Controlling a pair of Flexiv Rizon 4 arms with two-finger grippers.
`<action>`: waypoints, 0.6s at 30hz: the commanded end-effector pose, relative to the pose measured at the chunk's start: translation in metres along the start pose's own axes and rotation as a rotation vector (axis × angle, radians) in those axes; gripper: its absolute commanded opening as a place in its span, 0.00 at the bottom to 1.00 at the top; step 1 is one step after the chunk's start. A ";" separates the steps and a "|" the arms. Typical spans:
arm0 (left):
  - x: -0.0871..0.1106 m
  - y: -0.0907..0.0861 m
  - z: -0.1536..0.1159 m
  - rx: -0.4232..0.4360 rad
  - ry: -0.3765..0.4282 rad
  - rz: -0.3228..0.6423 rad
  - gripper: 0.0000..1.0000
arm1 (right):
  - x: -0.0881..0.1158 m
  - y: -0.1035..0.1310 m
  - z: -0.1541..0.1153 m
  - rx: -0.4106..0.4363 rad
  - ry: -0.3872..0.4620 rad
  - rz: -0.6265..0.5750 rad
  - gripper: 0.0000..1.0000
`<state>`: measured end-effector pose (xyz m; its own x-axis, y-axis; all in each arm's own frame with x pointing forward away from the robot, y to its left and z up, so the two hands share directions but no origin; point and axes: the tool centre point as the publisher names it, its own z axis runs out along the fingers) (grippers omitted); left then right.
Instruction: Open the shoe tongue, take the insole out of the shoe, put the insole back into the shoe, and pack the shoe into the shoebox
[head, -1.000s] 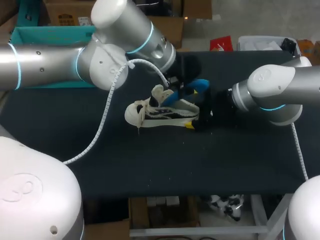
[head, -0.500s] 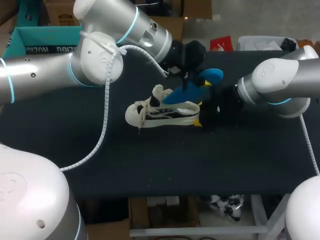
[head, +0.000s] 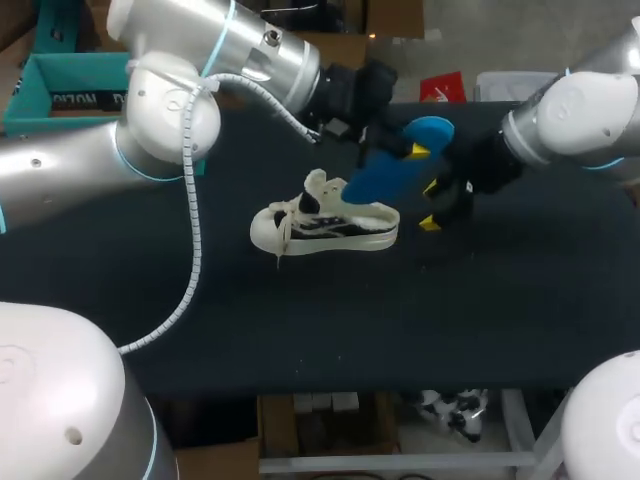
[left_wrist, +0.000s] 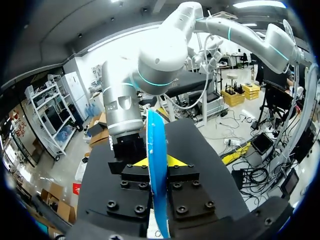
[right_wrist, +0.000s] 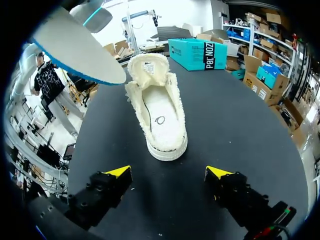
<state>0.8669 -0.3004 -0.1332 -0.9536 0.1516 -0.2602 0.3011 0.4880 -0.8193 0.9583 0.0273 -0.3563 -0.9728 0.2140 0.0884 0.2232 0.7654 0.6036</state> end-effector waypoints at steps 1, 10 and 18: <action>0.011 0.005 -0.035 0.067 -0.004 -0.004 0.00 | -0.006 0.023 -0.031 0.177 0.027 -0.012 1.00; 0.024 0.033 -0.101 0.103 -0.025 -0.063 0.00 | -0.025 0.067 -0.036 0.388 0.070 -0.063 1.00; 0.034 0.063 -0.146 0.110 -0.050 -0.100 0.00 | -0.035 0.096 -0.016 0.510 0.117 -0.105 1.00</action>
<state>0.8627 -0.1740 -0.1265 -0.9785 0.0801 -0.1899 0.2059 0.4204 -0.8836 1.0015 0.0720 -0.2859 -0.9928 0.0932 0.0757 0.1146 0.9234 0.3664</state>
